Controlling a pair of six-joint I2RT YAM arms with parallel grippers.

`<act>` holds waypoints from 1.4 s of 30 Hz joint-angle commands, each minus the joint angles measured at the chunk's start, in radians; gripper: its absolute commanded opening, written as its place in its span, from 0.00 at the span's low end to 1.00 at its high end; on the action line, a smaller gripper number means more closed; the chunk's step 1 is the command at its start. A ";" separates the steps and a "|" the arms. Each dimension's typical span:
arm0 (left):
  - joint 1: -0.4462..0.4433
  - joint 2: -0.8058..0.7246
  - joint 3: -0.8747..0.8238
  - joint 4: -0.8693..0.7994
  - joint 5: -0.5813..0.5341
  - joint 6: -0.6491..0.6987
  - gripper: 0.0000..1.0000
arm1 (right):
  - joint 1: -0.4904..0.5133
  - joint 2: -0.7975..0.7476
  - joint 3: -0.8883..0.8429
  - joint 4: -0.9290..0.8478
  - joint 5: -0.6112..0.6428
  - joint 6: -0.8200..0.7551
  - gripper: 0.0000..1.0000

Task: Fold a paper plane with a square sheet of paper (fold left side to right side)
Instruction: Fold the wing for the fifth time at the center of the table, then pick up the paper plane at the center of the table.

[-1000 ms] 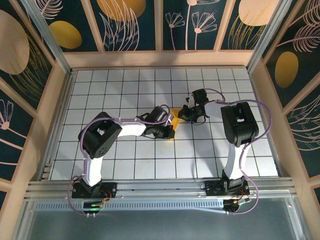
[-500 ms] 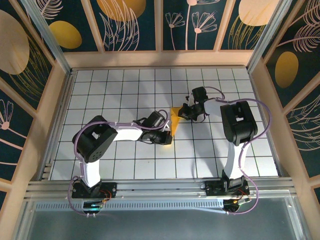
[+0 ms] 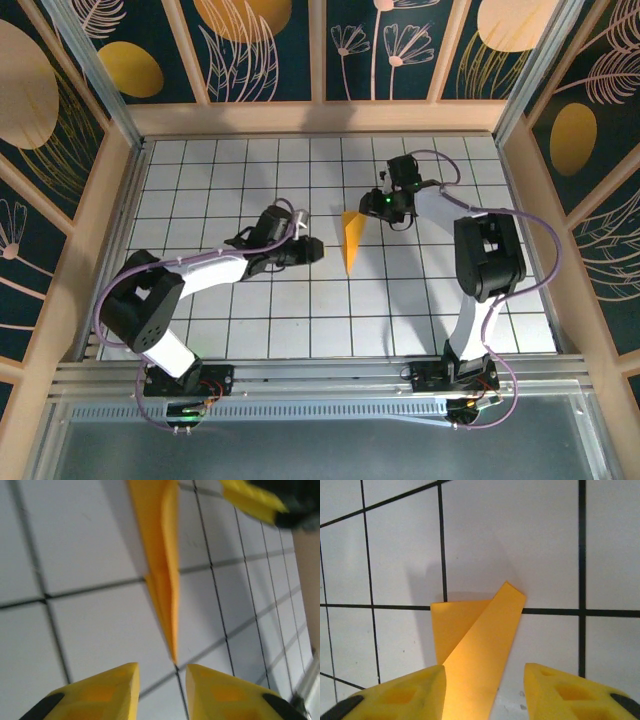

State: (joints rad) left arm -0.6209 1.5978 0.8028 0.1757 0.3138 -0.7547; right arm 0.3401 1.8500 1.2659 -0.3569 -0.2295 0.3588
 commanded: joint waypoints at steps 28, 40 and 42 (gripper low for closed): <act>0.060 -0.087 -0.067 0.015 -0.296 -0.088 0.49 | 0.257 0.155 0.161 -0.236 0.382 -0.002 0.42; 0.064 -0.131 -0.066 -0.017 -0.346 -0.076 0.52 | 0.252 0.081 0.129 -0.237 0.418 -0.003 0.00; 0.069 -0.149 -0.069 -0.024 -0.365 -0.076 0.54 | 0.248 0.068 0.121 -0.230 0.419 -0.004 0.00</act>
State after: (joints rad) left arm -0.5655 1.4902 0.7322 0.1711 -0.0078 -0.8318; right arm 0.5888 1.9823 1.4025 -0.5735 0.1551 0.3496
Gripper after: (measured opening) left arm 0.536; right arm 0.054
